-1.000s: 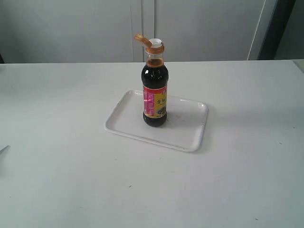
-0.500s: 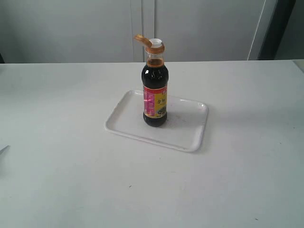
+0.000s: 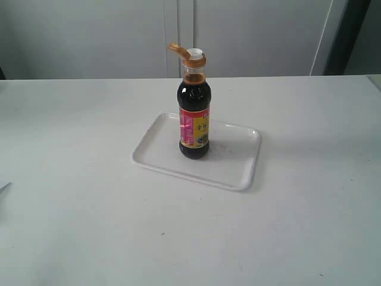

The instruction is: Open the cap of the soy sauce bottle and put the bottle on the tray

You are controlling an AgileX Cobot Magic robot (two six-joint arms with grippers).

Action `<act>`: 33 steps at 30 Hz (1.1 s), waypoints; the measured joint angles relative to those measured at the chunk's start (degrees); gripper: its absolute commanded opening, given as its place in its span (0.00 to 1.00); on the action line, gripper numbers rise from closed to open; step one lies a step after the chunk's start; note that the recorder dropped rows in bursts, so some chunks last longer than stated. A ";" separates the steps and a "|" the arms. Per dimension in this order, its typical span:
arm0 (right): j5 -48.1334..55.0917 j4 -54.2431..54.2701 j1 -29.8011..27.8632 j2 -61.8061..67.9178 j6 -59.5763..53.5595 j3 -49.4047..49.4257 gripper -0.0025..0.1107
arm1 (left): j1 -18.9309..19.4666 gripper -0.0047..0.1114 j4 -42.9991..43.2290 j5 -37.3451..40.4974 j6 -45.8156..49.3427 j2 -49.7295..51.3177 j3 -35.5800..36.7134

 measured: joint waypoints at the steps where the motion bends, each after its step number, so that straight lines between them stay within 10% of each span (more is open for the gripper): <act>1: 0.00 0.00 0.00 0.00 0.00 0.00 0.02 | 0.63 0.04 -0.13 0.00 0.00 -0.74 0.67; 15: 0.00 0.00 0.00 0.00 0.00 0.00 0.02 | 8.27 0.04 -2.66 0.00 0.00 -8.81 8.46; 33: 0.00 0.00 0.00 0.00 0.00 0.00 0.02 | 9.01 0.04 -4.32 1.93 0.13 -9.01 9.46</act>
